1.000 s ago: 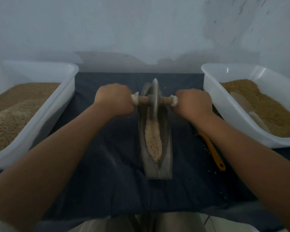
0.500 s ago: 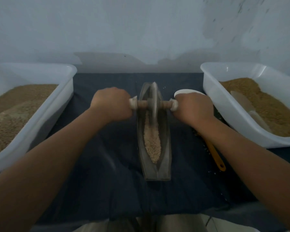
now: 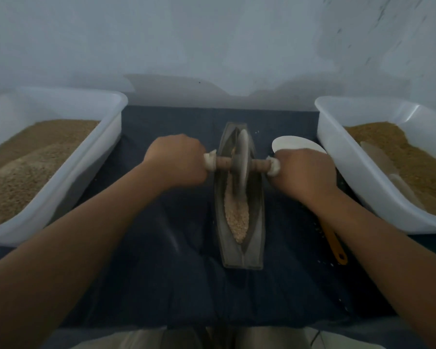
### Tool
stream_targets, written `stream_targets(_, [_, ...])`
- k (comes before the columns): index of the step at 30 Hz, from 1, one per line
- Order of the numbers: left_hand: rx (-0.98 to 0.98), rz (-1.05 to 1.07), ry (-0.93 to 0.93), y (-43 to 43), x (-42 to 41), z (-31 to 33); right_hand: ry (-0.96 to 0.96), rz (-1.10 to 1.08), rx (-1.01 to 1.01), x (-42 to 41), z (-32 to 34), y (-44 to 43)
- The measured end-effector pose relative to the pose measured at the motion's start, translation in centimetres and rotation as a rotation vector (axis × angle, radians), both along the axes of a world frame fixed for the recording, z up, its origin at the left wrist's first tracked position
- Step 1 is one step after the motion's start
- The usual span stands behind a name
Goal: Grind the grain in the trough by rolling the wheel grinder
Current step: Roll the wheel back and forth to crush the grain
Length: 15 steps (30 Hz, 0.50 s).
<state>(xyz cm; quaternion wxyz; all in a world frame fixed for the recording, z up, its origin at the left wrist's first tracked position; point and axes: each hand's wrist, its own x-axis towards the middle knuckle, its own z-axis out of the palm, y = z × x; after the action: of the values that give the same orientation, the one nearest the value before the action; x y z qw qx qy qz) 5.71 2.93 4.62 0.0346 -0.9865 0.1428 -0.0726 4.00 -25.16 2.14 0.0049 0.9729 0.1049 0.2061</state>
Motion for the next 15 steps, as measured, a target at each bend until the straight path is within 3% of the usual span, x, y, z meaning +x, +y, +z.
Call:
stream_targets(4, [-0.001,0.050,-0.019,-1.6,3.0,1.3,0.072,-0.106,-0.030,3.5,2.2,1.0])
stream_targets(7, [0.017,0.029,0.016,-1.0,1.2,0.9,0.128,-0.076,0.011,1.3,1.8,0.9])
stream_targets(12, [0.017,-0.123,-0.031,1.5,-4.4,-1.2,-0.006,-0.013,-0.110,-4.5,-0.6,-0.9])
stream_targets(15, [0.014,-0.051,0.056,0.6,-2.3,-0.1,0.002,-0.004,-0.047,-2.1,-0.2,-0.3])
